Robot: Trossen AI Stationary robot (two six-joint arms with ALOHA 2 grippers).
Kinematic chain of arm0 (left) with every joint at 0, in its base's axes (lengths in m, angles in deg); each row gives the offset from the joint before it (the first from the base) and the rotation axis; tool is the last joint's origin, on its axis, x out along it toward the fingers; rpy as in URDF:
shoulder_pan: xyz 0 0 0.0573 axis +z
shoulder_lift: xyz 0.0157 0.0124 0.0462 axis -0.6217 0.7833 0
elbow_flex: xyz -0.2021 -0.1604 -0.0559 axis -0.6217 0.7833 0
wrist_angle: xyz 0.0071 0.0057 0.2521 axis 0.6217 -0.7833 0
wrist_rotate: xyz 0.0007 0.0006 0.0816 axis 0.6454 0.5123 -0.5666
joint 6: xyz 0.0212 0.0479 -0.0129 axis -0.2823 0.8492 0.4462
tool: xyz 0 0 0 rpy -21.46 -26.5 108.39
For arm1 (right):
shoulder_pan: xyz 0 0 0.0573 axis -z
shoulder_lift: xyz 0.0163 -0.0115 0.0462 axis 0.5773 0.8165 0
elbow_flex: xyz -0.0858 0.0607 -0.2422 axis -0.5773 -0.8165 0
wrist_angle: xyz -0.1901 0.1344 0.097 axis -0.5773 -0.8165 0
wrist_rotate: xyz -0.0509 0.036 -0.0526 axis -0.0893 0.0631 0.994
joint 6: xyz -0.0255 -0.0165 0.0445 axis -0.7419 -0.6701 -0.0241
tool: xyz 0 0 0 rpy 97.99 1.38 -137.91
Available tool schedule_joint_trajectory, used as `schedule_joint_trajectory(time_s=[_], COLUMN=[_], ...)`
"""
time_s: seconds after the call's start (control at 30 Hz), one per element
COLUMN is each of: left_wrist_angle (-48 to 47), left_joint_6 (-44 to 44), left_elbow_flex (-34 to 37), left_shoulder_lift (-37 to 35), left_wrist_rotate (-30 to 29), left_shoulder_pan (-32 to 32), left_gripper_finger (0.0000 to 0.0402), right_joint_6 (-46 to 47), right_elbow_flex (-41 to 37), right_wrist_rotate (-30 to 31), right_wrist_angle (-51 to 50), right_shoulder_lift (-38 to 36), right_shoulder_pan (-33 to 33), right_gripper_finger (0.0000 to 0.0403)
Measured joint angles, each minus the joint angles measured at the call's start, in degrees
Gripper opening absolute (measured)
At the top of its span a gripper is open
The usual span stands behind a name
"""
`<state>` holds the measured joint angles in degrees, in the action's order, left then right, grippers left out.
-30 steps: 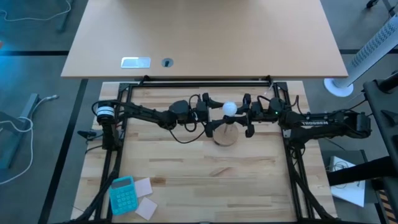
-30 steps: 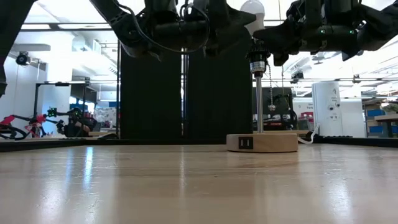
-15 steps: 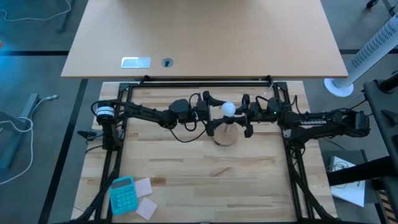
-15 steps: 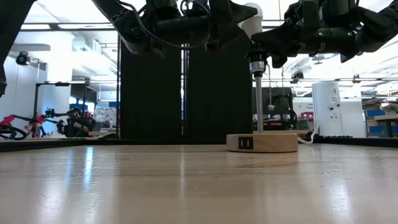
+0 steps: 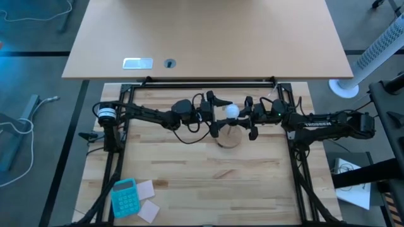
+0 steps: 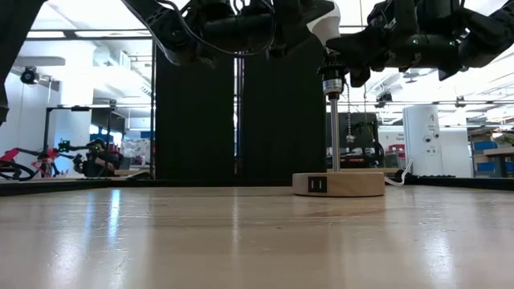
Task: Screw lightbulb
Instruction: Insert the lightbulb into the lamp
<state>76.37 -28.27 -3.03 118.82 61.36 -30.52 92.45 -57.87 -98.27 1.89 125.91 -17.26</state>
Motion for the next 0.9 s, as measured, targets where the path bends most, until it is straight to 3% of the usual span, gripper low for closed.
schedule_joint_trajectory(time_s=[0.63, 0.9], left_wrist_angle=[-0.7, -2.1], left_joint_6=[-0.1, -1.1], left_elbow_flex=[0.0, 0.1], left_shoulder_lift=[0.0, 0.0], left_wrist_rotate=[1.3, 2.8], left_shoulder_pan=[0.0, 0.4], left_gripper_finger=[0.0322, 0.0343], right_joint_6=[0.2, 0.2], right_elbow_flex=[0.0, 0.0], right_wrist_rotate=[0.1, 0.1], right_wrist_angle=[-0.3, -0.6], right_shoulder_lift=[0.4, 0.4], right_shoulder_pan=[0.0, 0.0], right_gripper_finger=[0.0092, 0.0091])
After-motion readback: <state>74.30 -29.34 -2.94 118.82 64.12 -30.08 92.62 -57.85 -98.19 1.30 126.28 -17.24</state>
